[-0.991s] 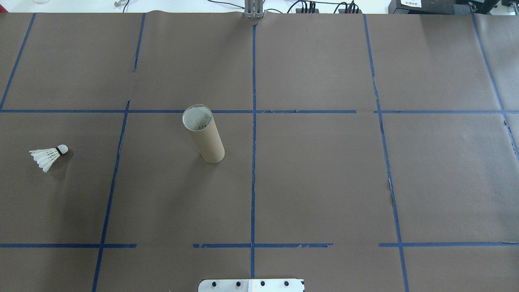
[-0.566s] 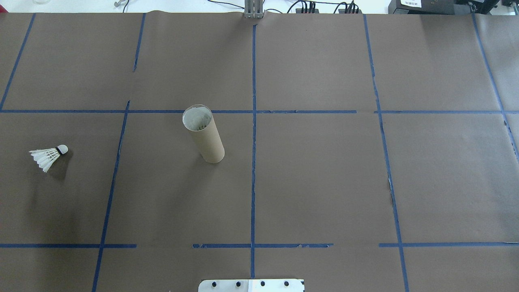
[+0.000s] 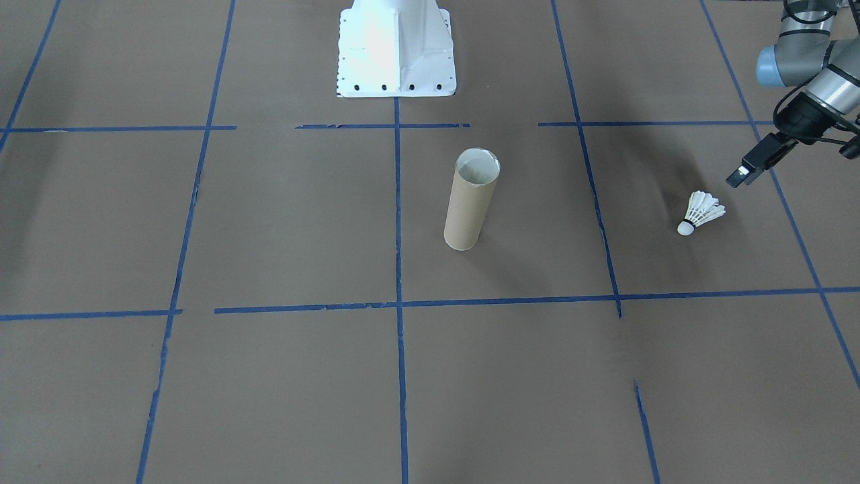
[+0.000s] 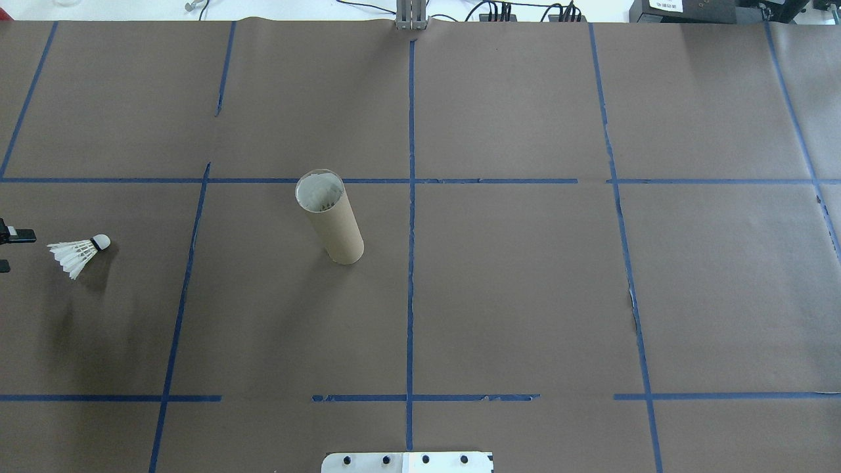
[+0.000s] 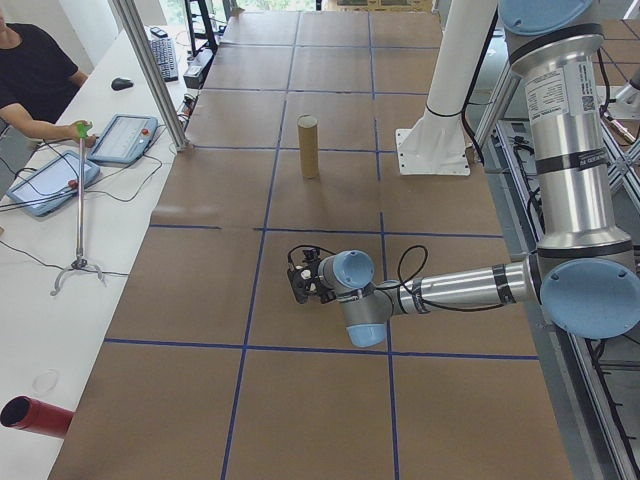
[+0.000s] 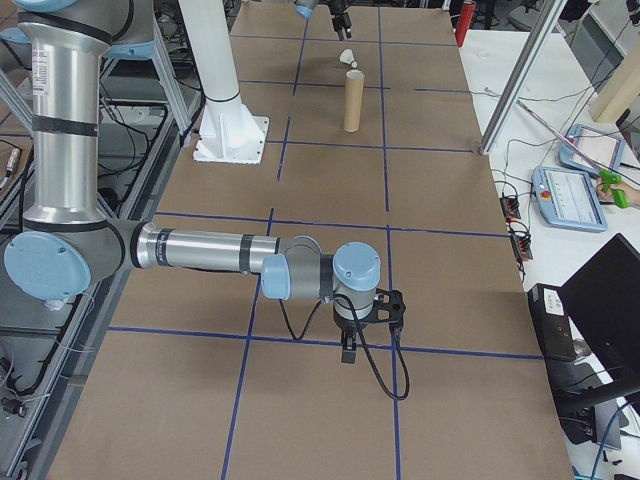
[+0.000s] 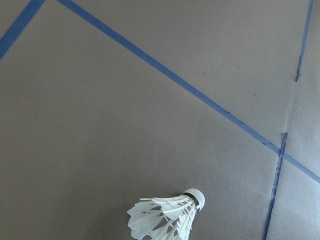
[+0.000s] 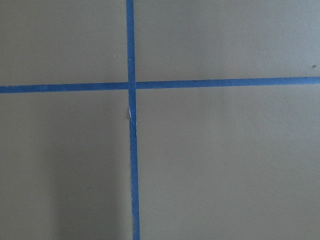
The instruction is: Collect badminton balls into bucket
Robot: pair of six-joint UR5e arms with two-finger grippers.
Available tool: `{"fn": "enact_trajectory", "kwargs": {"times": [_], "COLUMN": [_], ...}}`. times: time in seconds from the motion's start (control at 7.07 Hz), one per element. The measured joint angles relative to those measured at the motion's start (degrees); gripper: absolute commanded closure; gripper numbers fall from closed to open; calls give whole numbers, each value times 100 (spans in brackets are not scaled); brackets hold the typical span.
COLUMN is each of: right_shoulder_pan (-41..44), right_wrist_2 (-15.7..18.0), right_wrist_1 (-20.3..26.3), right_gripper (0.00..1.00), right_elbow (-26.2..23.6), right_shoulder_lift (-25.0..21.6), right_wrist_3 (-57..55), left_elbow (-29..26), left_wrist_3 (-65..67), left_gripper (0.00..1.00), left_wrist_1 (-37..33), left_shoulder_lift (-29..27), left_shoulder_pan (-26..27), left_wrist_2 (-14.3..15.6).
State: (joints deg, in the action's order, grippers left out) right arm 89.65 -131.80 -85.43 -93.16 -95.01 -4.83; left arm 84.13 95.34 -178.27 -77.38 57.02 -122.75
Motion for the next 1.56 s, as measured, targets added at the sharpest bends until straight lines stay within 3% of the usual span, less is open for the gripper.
{"fn": "enact_trajectory", "kwargs": {"times": [0.14,0.42,0.71,0.85,1.13,1.27,1.56], "right_shoulder_pan": [0,0,0,0,0,0,0], "right_wrist_2": [-1,-3,-4,-2,-1,-3,0], "right_wrist_1": [0,0,0,0,0,0,0], "right_gripper": [0,0,0,0,0,0,0], "right_elbow": [-1,-2,0,0,0,0,-3], "right_shoulder_lift": [0,0,0,0,0,0,0], "right_wrist_3": [0,0,0,0,0,0,0], "left_elbow": [-14,-26,-101,-177,-231,-230,-224], "left_wrist_3": [215,757,967,979,973,962,922], "left_gripper": [0,0,11,23,87,100,100], "left_wrist_1": [-72,-143,-147,-151,-151,-155,-161], "left_shoulder_lift": [-11,-77,-212,-286,-342,-345,-351], "left_shoulder_pan": [-182,-715,-996,-1028,-1041,-1043,-1043], "left_wrist_2": [248,1013,1407,1469,1595,1609,1599]}}
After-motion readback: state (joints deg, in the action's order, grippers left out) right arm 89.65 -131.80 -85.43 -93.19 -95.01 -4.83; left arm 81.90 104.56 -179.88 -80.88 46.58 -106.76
